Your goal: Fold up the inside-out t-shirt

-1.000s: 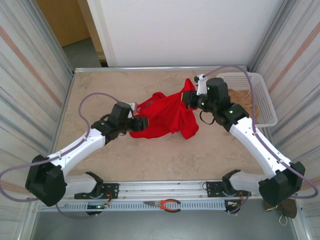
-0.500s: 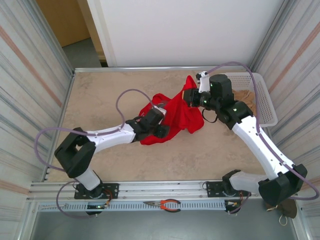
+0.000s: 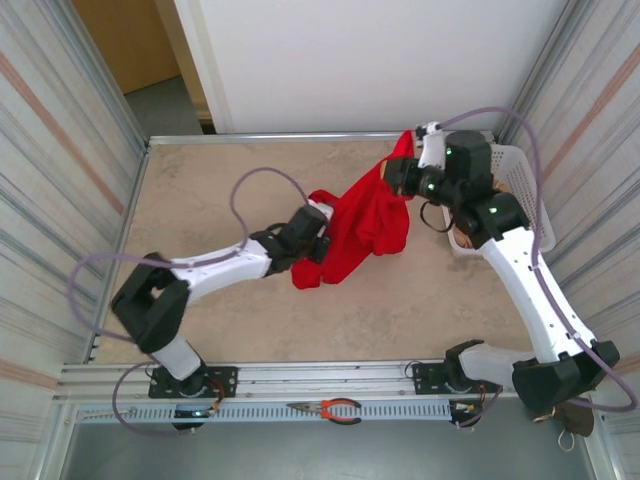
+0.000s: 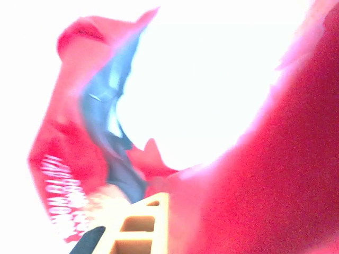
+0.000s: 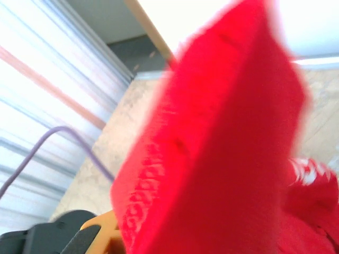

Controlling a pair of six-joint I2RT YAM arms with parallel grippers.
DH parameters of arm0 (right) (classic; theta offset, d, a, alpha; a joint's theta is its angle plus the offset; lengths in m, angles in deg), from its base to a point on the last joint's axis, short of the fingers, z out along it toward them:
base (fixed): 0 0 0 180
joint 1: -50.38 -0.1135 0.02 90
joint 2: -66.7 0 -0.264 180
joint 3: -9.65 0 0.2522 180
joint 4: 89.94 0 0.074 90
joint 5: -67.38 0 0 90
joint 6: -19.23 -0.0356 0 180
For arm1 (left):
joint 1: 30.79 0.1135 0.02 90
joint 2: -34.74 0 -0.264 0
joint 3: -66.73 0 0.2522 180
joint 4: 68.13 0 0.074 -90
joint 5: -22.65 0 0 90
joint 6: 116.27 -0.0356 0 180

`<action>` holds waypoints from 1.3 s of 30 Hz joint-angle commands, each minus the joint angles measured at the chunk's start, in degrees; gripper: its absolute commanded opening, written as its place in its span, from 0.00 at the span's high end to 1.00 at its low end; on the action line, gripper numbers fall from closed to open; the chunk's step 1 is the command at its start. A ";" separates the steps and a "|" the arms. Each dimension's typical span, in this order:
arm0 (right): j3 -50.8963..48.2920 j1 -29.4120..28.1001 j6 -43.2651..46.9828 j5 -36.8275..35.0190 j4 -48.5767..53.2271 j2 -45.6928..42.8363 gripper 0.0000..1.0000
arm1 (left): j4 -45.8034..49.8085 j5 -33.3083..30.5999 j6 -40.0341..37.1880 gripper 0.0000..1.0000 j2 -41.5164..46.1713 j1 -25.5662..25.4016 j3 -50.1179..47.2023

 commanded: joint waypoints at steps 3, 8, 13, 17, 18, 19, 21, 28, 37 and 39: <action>9.47 4.02 -1.03 6.67 0.31 -3.28 1.00 | 6.34 7.71 0.53 1.00 17.72 8.25 6.03; 15.55 4.31 -3.65 9.20 2.11 -4.60 1.00 | 13.01 12.46 0.13 1.00 24.28 13.05 13.07; 14.03 4.31 -7.75 11.49 -0.32 -3.80 1.00 | 15.43 16.58 0.44 1.00 23.53 20.27 17.47; 9.00 4.30 -10.62 10.97 -3.81 1.66 1.00 | 15.09 21.40 0.10 1.00 16.37 27.26 19.20; 8.25 4.31 -11.30 10.53 -5.09 3.73 1.00 | 15.11 22.09 0.09 1.00 13.94 28.74 19.86; 7.75 4.22 -11.76 9.82 -6.49 6.33 1.00 | 14.97 22.67 -0.10 1.00 10.86 30.38 20.66; 8.89 4.34 -12.44 8.91 -7.56 13.35 0.71 | 14.77 23.17 -0.63 0.85 5.26 32.60 22.94; 3.24 4.46 -9.79 7.88 -5.67 22.71 0.29 | 17.27 28.66 1.51 0.36 -2.86 35.67 26.13; -28.48 -10.27 -14.11 -6.56 -5.46 6.67 0.25 | 16.31 22.42 7.78 0.27 11.30 18.65 3.10; -32.04 -15.07 -16.47 -9.80 -4.71 5.32 0.25 | 16.25 18.46 10.82 0.26 12.66 13.24 -1.33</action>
